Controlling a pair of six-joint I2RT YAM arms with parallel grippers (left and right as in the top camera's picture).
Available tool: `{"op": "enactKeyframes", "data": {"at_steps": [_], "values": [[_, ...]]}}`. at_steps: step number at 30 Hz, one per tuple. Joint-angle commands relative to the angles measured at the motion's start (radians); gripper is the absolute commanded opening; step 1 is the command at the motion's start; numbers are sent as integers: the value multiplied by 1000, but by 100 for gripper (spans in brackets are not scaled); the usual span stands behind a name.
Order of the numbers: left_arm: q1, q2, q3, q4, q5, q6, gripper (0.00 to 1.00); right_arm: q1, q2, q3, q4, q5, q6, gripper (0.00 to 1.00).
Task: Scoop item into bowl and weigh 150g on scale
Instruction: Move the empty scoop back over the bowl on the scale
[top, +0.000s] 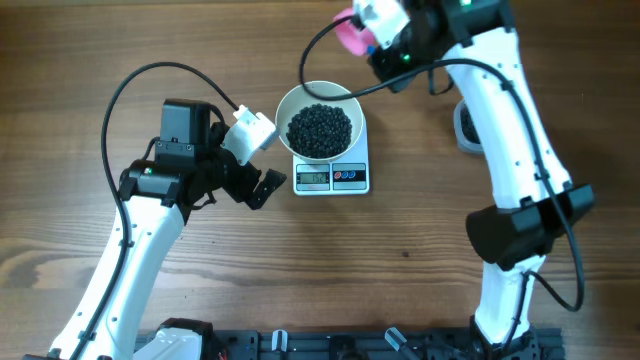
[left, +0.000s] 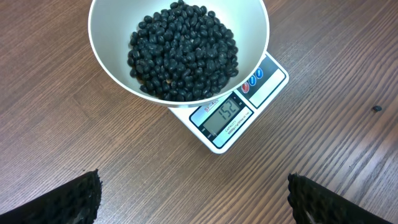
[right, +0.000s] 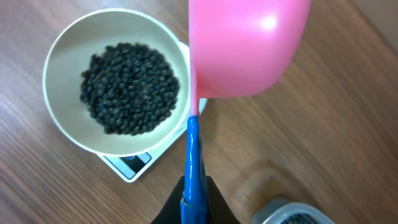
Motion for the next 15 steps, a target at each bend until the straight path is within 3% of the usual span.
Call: {"op": "enactKeyframes", "data": {"at_steps": [1,15], "values": [[5,-3,-6,3,-2,-10,100,26,7,-23,-10,0,-85,4],[5,-3,-6,3,-2,-10,100,120,28,-244,105,121,-109,4]]}}
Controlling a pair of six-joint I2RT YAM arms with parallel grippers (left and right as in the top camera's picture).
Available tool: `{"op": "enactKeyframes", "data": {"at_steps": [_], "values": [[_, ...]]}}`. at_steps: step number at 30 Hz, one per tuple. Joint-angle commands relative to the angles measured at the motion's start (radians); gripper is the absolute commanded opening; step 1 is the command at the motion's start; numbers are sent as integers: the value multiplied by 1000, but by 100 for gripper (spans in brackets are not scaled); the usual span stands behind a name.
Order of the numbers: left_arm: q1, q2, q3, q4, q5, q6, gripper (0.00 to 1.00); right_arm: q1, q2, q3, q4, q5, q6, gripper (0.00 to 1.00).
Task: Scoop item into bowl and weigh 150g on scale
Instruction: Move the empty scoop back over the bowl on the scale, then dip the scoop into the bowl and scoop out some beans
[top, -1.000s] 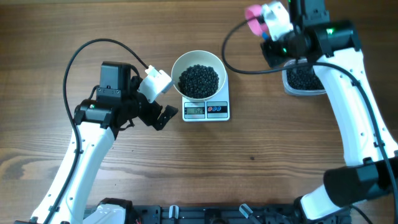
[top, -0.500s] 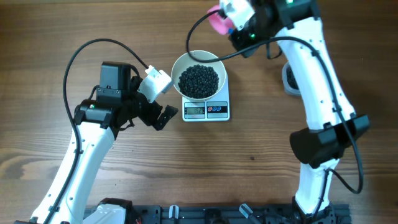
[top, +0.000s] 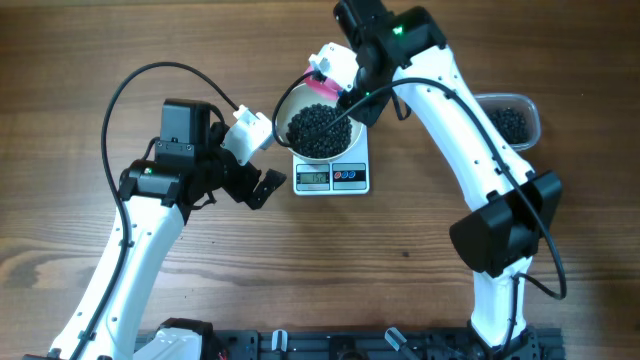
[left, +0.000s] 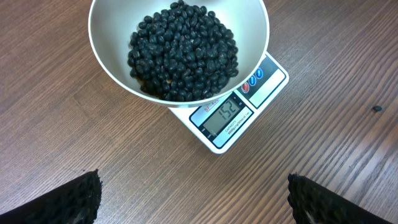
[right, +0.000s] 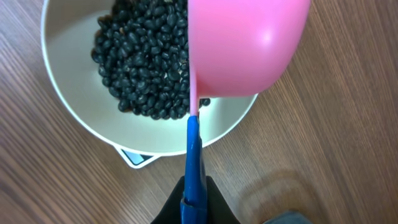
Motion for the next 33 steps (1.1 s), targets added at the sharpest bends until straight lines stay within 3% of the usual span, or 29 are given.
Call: {"op": "enactKeyframes", "data": {"at_steps": [1,15,33], "values": [[5,-3,-6,3,-2,-10,100,-4,24,-29,31,31,-13,4],[5,-3,-6,3,-2,-10,100,51,130,-29,43,87,-32,4],[5,-3,-6,3,-2,-10,100,52,184,-29,69,164,50,4]]}}
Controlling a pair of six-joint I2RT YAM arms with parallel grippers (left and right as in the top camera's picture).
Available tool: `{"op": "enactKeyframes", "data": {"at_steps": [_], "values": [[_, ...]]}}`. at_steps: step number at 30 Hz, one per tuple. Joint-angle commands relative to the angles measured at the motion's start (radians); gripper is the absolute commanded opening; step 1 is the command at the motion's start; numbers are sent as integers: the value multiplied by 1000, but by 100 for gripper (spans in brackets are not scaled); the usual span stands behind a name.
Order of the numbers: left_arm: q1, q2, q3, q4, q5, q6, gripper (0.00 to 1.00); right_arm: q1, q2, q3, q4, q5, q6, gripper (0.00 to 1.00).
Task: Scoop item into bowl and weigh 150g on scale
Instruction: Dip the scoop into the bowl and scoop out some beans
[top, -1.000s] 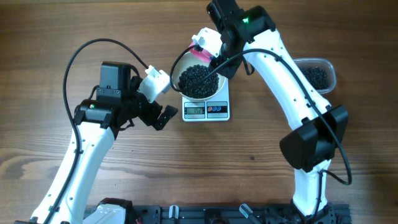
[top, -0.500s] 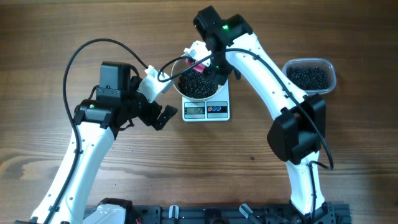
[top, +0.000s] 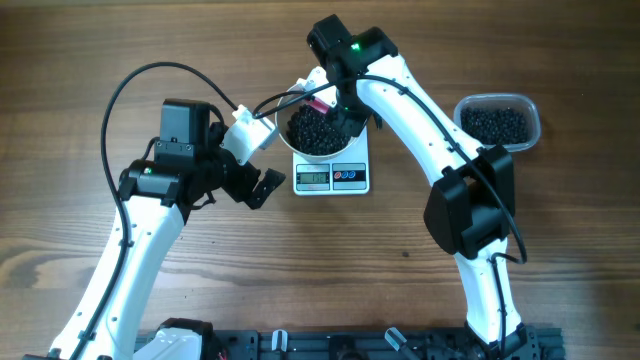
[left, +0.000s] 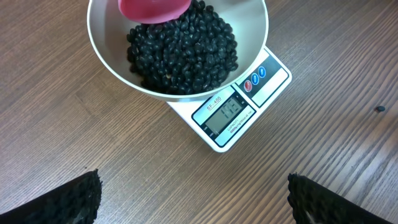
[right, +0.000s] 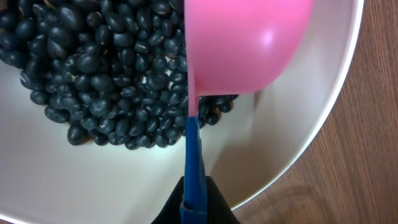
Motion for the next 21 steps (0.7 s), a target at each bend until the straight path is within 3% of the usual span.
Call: {"op": "enactKeyframes", "data": {"at_steps": [1,21], "values": [[5,-3,-6,3,6,-6,100,4,22,-1,1,27,19,4],[5,-3,-6,3,5,-5,100,6,21,-1,-48,-149,-69,4]]}}
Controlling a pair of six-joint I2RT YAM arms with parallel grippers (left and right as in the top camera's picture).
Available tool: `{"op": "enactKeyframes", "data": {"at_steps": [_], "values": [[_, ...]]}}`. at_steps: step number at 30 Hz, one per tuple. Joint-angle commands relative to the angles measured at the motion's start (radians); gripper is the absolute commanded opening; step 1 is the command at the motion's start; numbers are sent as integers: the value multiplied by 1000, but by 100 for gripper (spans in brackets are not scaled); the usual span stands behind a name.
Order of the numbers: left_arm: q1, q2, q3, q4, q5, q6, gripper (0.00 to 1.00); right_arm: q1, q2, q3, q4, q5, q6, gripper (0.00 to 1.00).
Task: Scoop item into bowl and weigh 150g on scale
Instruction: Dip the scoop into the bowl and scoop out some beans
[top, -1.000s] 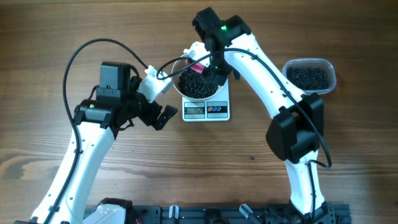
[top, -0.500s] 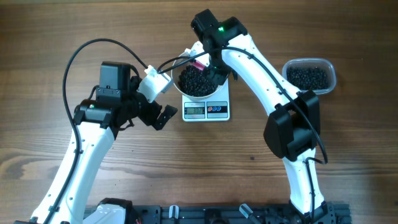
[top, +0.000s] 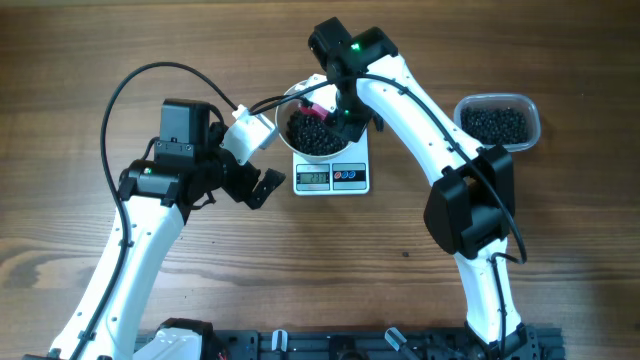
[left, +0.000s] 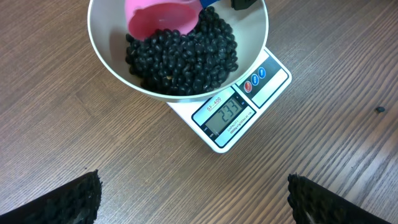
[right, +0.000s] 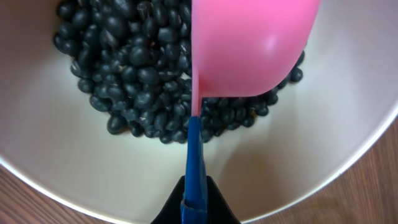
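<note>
A white bowl (left: 107, 53) of black beans (left: 186, 59) stands on the small white scale (top: 332, 178). The scale's display (left: 229, 113) reads 233. The pink scoop (right: 249, 43) lies down among the beans in the far part of the bowl. My right gripper (right: 196, 186) is shut on its blue handle (right: 194, 146). From the left wrist the scoop (left: 163, 17) shows at the bowl's far side. My left gripper (left: 193, 199) hangs open over bare wood, left of the scale in front of the bowl, holding nothing.
A clear tub of black beans (top: 498, 122) sits at the right of the table. One stray bean (left: 376, 109) lies on the wood right of the scale. The right arm (top: 420, 110) reaches across from the right over the bowl.
The scoop sits lower and further into the beans than before. The display has gone from about 143 to 233. The left arm has not moved.
First the right gripper held the scoop high behind the bowl, with 152 on the display. Then the scoop was over the bowl's rim, still 152. Then it was down on the beans at about 143, and now it lies deeper at 233.
</note>
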Motion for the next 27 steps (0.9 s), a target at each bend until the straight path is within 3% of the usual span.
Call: {"op": "enactKeyframes", "data": {"at_steps": [1,27], "values": [[5,-3,-6,3,5,-5,100,5,21,-1,-4,-68,-28,4],[5,-3,-6,3,6,-5,100,-126,-23,9,-30,-328,1,4]]}}
